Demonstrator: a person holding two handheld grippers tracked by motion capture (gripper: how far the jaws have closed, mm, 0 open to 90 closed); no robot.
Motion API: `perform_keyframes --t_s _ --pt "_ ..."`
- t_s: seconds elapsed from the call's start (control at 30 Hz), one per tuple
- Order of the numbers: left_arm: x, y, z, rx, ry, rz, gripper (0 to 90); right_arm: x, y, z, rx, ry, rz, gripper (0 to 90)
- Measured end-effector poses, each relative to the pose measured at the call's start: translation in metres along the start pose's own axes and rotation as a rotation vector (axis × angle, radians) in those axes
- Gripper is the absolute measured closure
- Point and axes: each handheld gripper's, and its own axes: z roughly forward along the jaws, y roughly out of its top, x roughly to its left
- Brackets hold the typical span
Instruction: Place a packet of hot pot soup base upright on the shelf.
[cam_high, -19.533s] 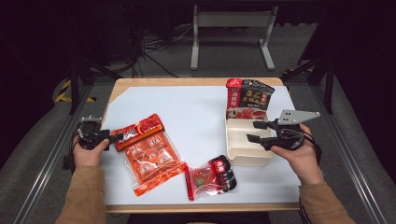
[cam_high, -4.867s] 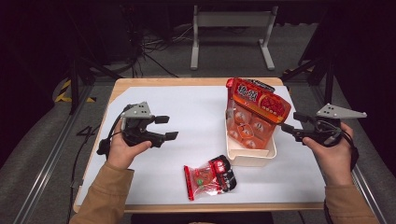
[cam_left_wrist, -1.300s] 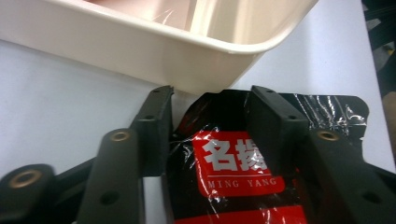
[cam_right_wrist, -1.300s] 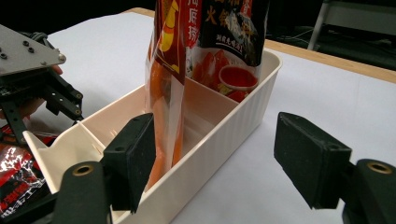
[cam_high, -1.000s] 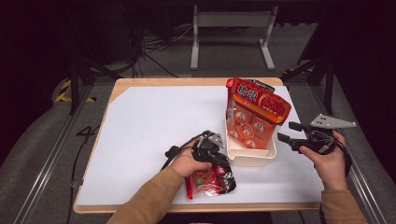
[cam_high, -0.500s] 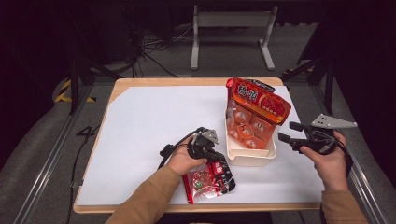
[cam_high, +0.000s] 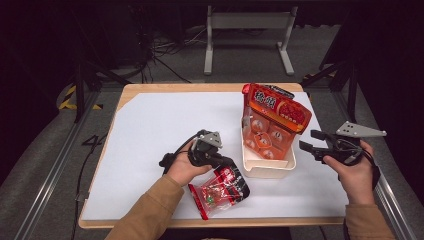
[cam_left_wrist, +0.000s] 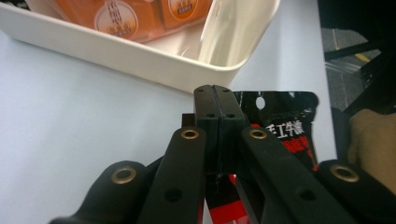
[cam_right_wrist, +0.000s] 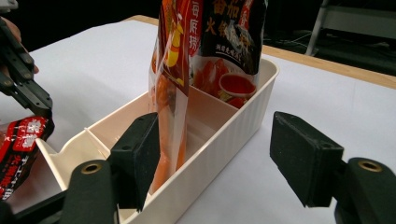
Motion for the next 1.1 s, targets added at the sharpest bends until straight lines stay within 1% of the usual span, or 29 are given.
perform_keyframes --t_s 0.07,0.17,0.33,0.4,0.5,0.57,0.7,0.77,0.9,1.1 --pt "-0.003 0.001 -0.01 -0.026 0.006 0.01 90.0 0.0 0.001 -0.001 -0.003 -0.001 -0.003 34.6" --pt "-0.007 0.004 -0.023 -0.063 0.011 0.01 90.0 0.001 0.002 -0.003 -0.007 0.001 -0.005 35.8" --pt "-0.013 0.007 -0.04 -0.124 0.017 0.023 90.0 0.003 0.004 -0.006 -0.008 0.005 -0.012 38.5" --pt "-0.016 0.009 -0.046 -0.139 0.023 0.027 90.0 0.003 0.005 -0.008 -0.006 0.005 -0.015 40.9" --pt "-0.02 0.011 -0.055 -0.179 0.027 0.034 90.0 0.005 0.006 -0.01 0.0 0.013 -0.019 45.1" --pt "-0.022 0.012 -0.06 -0.195 0.034 0.042 90.0 0.007 0.008 -0.012 0.002 0.015 -0.023 47.2" --pt "-0.026 0.012 -0.071 -0.243 0.069 0.041 90.0 0.01 0.011 -0.016 -0.002 0.024 -0.028 50.8" --pt "-0.026 0.012 -0.076 -0.271 0.093 0.033 90.0 0.012 0.012 -0.017 -0.002 0.026 -0.033 51.7" --pt "-0.025 0.009 -0.083 -0.311 0.132 0.016 90.0 0.015 0.014 -0.019 -0.001 0.026 -0.036 53.7" --pt "-0.024 0.006 -0.094 -0.373 0.166 -0.003 90.0 0.02 0.019 -0.024 -0.009 0.034 -0.053 57.0"
